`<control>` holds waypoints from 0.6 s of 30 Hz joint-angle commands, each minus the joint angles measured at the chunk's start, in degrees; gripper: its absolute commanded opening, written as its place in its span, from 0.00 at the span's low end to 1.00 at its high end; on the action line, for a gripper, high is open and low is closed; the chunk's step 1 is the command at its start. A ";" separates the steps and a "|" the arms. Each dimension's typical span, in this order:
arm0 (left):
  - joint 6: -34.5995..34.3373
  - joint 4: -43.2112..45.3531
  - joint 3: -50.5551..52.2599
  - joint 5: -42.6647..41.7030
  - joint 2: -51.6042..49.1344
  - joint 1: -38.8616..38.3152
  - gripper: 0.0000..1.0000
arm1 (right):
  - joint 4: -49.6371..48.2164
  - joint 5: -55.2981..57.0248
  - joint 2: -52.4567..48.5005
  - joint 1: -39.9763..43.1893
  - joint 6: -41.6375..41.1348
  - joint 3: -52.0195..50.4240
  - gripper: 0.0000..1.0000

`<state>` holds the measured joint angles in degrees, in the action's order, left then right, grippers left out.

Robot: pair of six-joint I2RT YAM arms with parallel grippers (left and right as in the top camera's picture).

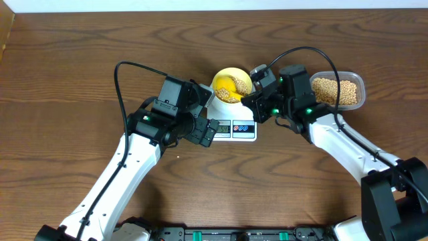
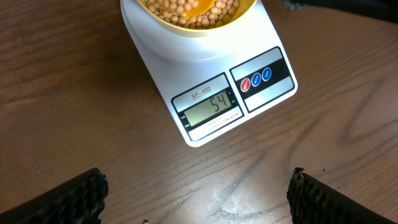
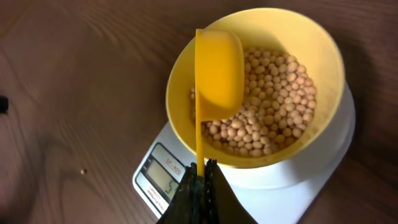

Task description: Scoop item into bowl and weigh 50g on scale

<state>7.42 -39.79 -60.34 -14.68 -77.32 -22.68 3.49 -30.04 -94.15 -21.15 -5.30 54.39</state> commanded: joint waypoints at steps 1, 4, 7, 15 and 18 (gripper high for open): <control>-0.46 0.02 0.50 0.20 -0.17 -0.17 0.95 | -0.26 -0.79 -0.68 2.01 -7.04 0.15 0.01; -0.46 0.02 0.50 0.20 -0.17 -0.17 0.95 | -0.31 -3.74 -0.68 3.61 -8.41 0.15 0.01; -0.46 0.02 0.50 0.20 -0.17 -0.17 0.95 | -0.31 -6.75 -0.68 4.87 -8.44 0.15 0.01; -0.46 0.02 0.50 0.20 -0.17 -0.17 0.95 | -2.10 -10.91 -0.02 7.54 -10.99 0.15 0.01; -0.46 0.02 0.50 0.20 -0.17 -0.17 0.95 | -4.07 -11.76 0.96 8.28 -13.44 0.15 0.01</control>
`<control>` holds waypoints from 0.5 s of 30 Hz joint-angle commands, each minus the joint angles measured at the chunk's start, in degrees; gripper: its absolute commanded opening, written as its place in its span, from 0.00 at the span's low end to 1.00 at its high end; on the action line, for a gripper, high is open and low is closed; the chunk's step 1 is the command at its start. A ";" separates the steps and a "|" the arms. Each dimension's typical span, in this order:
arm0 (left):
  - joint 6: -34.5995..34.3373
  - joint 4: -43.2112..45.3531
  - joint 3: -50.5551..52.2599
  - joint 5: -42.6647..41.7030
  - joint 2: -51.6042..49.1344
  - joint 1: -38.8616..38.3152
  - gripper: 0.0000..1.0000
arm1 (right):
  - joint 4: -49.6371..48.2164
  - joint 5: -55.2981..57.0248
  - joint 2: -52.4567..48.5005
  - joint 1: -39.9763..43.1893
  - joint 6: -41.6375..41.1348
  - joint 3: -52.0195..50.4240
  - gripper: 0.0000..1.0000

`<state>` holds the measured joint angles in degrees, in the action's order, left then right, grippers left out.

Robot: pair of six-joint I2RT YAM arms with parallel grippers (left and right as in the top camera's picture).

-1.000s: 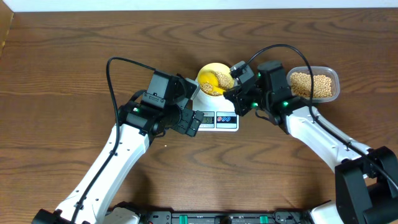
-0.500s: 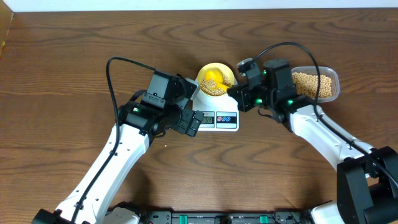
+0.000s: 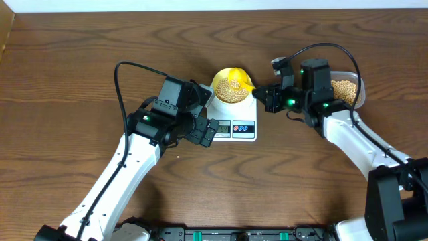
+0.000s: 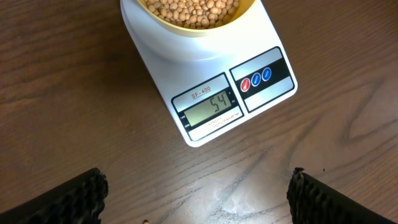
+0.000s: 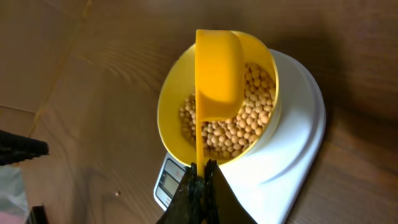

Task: Scoop item into bowl and weigh 50g on scale
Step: 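Move the empty scoop with the right gripper back to the tub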

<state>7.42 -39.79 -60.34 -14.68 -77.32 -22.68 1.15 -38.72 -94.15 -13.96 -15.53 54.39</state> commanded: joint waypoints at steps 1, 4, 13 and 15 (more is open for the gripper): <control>-0.46 0.02 0.50 0.20 -0.17 -0.17 0.95 | -2.36 -3.17 1.31 1.38 -4.33 0.15 0.01; -0.46 0.02 0.50 0.20 -0.17 -0.17 0.95 | -4.02 -3.28 2.84 2.95 -6.95 0.15 0.01; -0.46 0.02 0.50 0.20 -0.17 -0.17 0.95 | -3.76 -8.26 8.22 9.60 -12.31 0.15 0.01; -0.46 0.02 0.50 0.20 -0.17 -0.17 0.95 | -3.19 -8.28 9.40 10.67 -12.31 0.15 0.02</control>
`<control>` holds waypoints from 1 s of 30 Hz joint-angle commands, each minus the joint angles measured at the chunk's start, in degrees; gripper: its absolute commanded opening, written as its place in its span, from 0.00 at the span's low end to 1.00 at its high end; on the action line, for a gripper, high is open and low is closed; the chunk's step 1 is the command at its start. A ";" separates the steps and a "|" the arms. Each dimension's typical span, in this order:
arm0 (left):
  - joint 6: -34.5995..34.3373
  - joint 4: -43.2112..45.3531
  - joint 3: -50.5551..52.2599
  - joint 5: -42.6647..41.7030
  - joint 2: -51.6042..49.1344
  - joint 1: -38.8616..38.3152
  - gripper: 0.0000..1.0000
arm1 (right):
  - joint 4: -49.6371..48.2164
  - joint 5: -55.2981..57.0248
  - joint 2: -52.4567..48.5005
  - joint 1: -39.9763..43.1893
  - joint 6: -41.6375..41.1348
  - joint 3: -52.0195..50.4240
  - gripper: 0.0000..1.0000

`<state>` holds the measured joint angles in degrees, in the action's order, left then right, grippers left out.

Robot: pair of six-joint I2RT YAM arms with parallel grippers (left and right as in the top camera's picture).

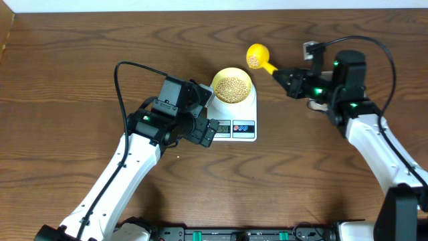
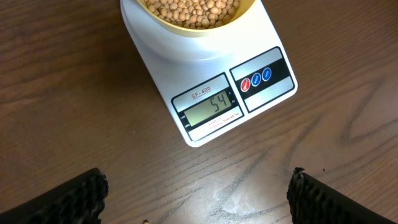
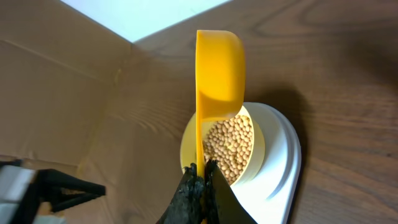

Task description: Scoop item into bowl and weigh 50g on scale

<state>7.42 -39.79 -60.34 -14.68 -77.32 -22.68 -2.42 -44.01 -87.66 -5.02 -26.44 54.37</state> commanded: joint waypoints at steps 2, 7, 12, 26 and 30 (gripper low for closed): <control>-0.46 0.02 0.50 0.20 -0.17 -0.17 0.95 | 1.03 -2.89 4.20 3.10 -1.38 0.17 0.01; -0.46 0.02 0.50 0.20 -0.17 -0.17 0.95 | 3.45 -2.91 6.88 7.17 -1.42 0.17 0.01; -0.46 0.02 0.50 0.20 -0.17 -0.17 0.95 | 5.75 -2.93 8.63 12.13 -6.73 0.17 0.01; -0.46 0.02 0.50 0.17 -0.17 -0.17 0.95 | 6.49 -3.26 8.85 25.49 -14.47 0.17 0.01; -0.46 0.02 0.50 0.20 -0.17 -0.17 0.95 | 6.34 -2.69 8.85 28.57 -14.47 0.17 0.01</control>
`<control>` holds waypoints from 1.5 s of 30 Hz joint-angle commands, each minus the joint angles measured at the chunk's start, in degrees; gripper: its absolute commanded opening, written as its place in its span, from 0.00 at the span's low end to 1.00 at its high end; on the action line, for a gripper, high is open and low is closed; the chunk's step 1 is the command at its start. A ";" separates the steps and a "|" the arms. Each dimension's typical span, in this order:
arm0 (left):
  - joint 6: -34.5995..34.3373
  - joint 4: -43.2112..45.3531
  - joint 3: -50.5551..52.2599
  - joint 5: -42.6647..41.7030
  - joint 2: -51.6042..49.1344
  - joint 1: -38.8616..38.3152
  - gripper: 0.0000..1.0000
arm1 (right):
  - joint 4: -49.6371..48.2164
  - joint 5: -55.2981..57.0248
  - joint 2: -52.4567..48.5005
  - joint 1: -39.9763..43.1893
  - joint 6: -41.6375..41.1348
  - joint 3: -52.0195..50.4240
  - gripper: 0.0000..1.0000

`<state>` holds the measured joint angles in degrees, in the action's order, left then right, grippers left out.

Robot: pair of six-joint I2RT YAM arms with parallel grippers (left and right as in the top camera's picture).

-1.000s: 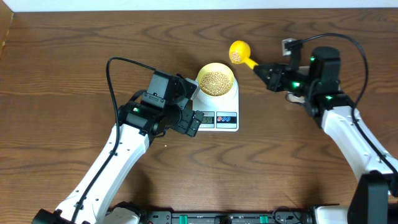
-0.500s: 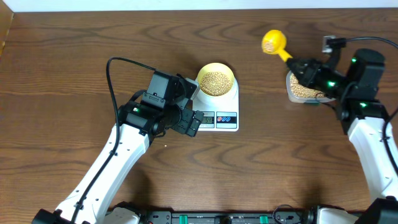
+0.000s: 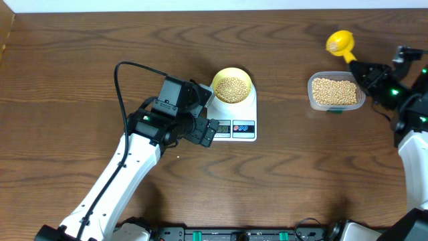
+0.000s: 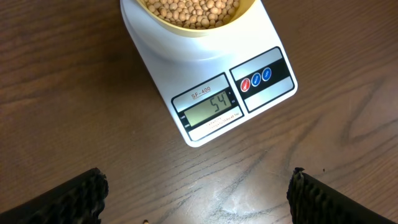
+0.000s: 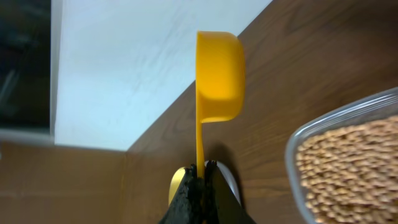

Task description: Scoop item into bowl and weigh 50g on scale

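Note:
A yellow bowl (image 3: 232,85) of soybeans (image 4: 193,9) sits on the white scale (image 3: 231,120); its display (image 4: 211,106) reads 54. My left gripper (image 4: 197,191) hovers open over bare table just in front of the scale. At the far right my right gripper (image 3: 362,68) is shut on the handle of the yellow scoop (image 3: 340,42), whose cup (image 5: 219,74) is raised beyond the clear tub of soybeans (image 3: 336,91). In the right wrist view that tub (image 5: 348,162) lies at the right.
The left arm (image 3: 127,174) runs from the table's near edge up to the scale, with a black cable (image 3: 120,80) looping above it. A lone bean (image 4: 147,221) lies between the left fingers. A white wall (image 5: 137,62) borders the table's far edge.
My right gripper has carried the scoop from just right of the bowl over to the far right, beyond the tub. The left arm, scale and the 54 reading are unchanged.
At first the scoop was inside the bowl among the beans, the scale showing 54. Then it was at the bowl's right rim, then clear of the scale with beans in it, and now it is by the tub. The left gripper stayed open throughout.

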<state>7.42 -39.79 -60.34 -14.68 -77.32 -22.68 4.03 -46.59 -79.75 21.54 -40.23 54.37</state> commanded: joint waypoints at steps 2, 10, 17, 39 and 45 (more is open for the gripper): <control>-0.48 0.02 0.50 0.20 -0.17 -0.17 0.95 | -0.11 -0.07 0.94 3.23 -0.68 0.17 0.01; -0.46 0.02 0.50 0.20 -0.17 -0.17 0.95 | 2.05 2.86 0.94 5.49 -0.66 0.17 0.01; -0.46 0.02 0.50 0.20 -0.17 -0.17 0.95 | 10.75 2.45 0.94 5.35 2.23 0.17 0.01; -0.46 0.02 0.50 0.20 -0.17 -0.17 0.95 | 28.94 27.47 7.04 -2.29 53.40 0.17 0.01; -0.46 0.02 0.50 0.20 -0.17 -0.17 0.95 | 28.96 43.80 7.63 -10.40 56.72 0.17 0.01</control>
<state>7.42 -39.81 -60.34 -14.68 -77.32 -22.68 32.97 -14.04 -72.58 14.55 11.99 54.37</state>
